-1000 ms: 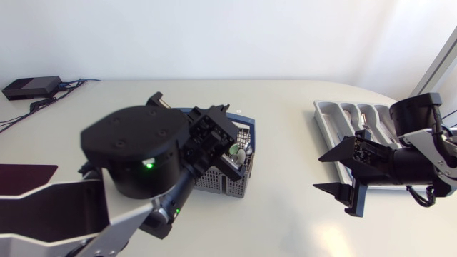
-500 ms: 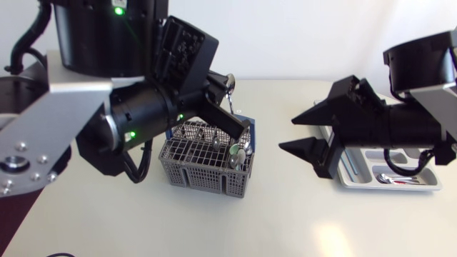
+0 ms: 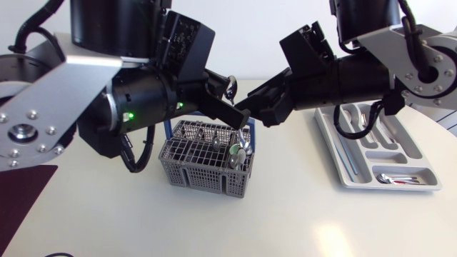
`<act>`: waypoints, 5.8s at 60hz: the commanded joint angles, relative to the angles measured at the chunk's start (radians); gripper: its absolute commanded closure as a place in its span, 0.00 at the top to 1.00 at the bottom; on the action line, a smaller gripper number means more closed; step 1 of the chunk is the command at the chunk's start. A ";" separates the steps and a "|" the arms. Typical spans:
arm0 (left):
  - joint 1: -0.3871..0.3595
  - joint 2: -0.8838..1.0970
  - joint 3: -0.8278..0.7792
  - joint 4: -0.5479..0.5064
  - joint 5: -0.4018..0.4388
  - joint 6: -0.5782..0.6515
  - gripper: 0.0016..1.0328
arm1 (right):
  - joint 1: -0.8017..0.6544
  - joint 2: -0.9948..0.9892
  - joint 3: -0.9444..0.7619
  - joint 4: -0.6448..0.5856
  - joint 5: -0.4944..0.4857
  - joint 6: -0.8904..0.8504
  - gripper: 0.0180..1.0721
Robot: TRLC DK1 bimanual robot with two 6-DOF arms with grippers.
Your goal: Transfer all utensils from the basket to the drawer tray.
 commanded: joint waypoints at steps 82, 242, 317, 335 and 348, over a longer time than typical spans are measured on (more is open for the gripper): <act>0.125 -0.107 0.009 -0.123 0.017 0.127 0.90 | -0.365 -0.049 -0.130 -0.372 -0.204 -0.527 0.05; 0.499 -0.005 -0.419 -0.066 0.251 0.301 0.89 | -0.158 0.281 -0.103 -0.079 0.121 -0.468 0.68; 0.292 -0.160 -0.410 -0.049 0.336 0.308 0.89 | 0.086 0.197 0.086 -0.182 0.140 0.144 0.57; 0.294 -0.038 -0.389 0.036 0.367 0.330 0.89 | 0.084 0.263 0.086 -0.117 0.164 0.193 0.56; 0.294 0.003 -0.372 0.078 0.371 0.330 0.89 | 0.083 0.300 0.090 -0.102 0.178 0.204 0.56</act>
